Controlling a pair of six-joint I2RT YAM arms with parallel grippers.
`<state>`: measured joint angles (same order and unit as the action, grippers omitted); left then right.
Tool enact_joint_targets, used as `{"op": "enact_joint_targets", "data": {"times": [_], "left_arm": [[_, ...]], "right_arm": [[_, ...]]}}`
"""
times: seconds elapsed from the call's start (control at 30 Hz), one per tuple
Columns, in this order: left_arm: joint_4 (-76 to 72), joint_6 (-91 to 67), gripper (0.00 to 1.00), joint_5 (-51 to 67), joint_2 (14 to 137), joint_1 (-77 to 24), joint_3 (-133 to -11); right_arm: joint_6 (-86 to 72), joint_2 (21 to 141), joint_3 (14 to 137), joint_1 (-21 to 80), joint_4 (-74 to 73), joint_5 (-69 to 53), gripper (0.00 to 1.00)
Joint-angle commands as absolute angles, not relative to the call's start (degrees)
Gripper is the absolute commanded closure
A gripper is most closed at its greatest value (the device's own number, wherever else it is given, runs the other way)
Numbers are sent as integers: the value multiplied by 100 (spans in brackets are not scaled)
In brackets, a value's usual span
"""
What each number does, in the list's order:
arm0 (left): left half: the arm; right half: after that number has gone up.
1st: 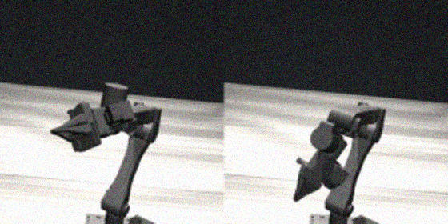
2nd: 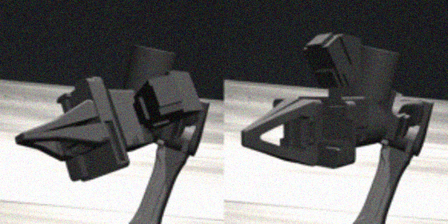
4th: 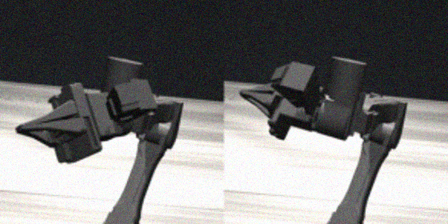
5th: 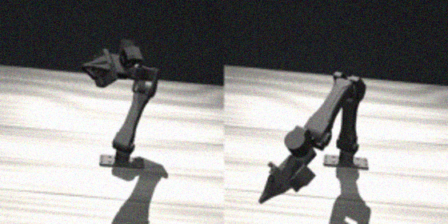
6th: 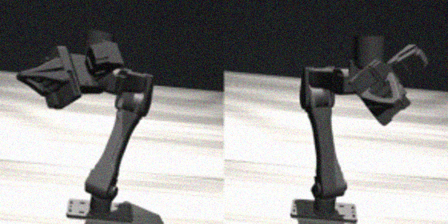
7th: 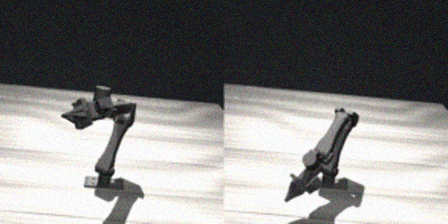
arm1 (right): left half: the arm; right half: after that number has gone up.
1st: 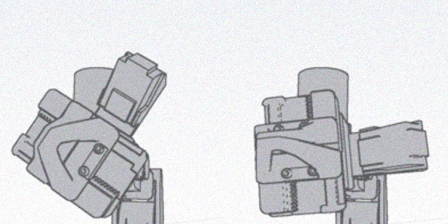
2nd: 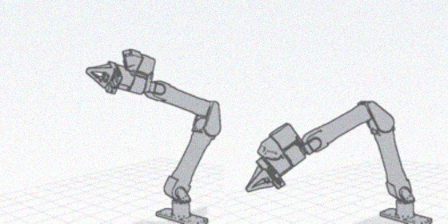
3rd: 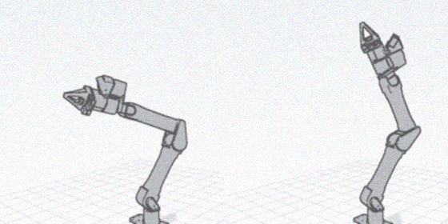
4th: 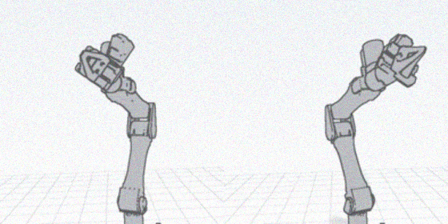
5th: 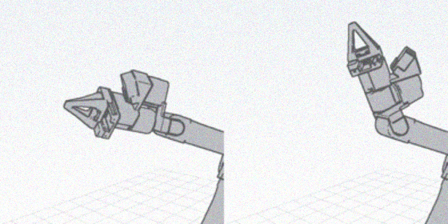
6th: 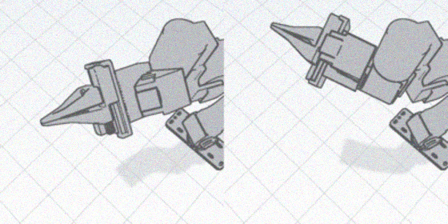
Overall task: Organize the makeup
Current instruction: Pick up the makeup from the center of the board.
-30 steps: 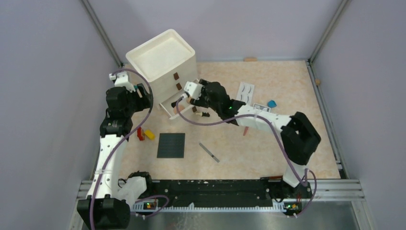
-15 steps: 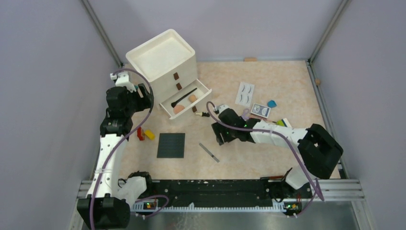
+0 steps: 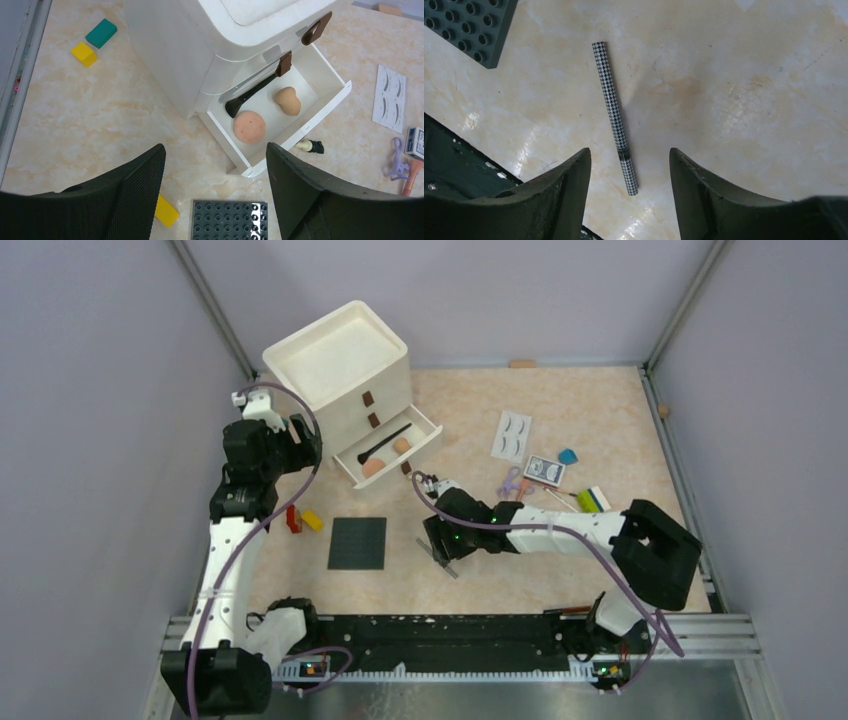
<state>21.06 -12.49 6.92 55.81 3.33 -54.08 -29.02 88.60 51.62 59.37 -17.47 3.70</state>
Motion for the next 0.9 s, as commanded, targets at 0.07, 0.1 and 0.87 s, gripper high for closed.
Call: {"op": "enact_joint_targets", "data": {"times": [0.07, 0.1, 0.87], "left_arm": [[1890, -1310, 21, 815, 5611, 334, -5432], [1890, -1310, 21, 814, 5620, 334, -5432], [1901, -1275, 22, 729, 5579, 332, -5425]], "right_arm": [[-2607, 9625, 5852, 6290, -1966, 630, 48], [-2531, 9749, 5946, 6355, -2038, 698, 49], [-975, 9725, 7423, 5368, -1195, 1642, 100]]}}
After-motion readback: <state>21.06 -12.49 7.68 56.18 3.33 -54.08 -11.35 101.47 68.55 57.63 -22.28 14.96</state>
